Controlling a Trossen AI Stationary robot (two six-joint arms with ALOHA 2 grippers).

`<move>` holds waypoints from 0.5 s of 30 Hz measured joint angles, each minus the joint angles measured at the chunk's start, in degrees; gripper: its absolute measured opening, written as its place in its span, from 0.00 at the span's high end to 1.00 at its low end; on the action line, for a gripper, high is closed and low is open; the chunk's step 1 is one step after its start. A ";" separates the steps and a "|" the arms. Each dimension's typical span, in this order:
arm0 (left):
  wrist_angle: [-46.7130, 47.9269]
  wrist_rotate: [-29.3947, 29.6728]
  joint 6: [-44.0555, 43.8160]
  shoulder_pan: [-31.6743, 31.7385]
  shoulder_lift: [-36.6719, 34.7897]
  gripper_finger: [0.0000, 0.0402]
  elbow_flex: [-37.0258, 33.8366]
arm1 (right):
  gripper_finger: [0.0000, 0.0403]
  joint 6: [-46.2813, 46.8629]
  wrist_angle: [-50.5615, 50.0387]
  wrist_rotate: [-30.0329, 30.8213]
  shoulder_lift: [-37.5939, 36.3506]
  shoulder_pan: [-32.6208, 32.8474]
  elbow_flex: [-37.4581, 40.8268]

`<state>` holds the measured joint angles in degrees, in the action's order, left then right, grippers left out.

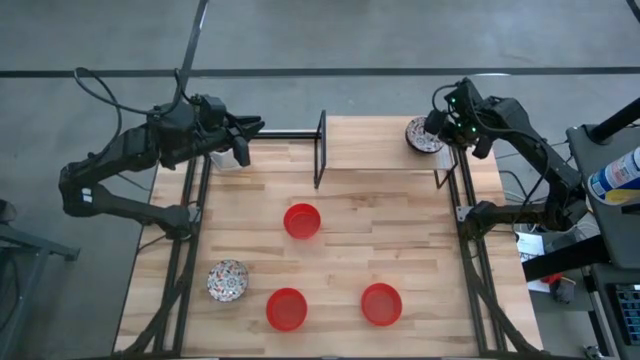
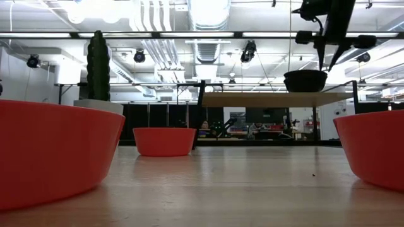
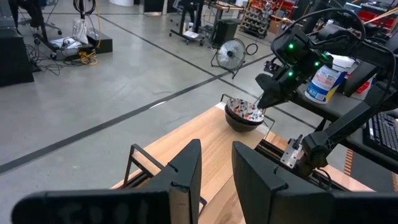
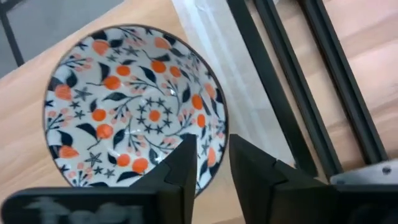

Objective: Pick & Place Mini bowls
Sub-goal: Stack the white bowl on the white bowl on the shelf

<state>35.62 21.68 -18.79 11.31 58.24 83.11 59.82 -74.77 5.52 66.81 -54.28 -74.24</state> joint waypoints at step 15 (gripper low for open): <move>16.58 -5.38 -4.13 0.00 0.22 0.79 0.00 | 0.76 -10.36 9.50 -1.12 -2.57 5.30 -2.23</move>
<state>52.20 16.30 -22.91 11.31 58.46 83.11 49.45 -65.27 4.41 64.24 -48.98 -76.47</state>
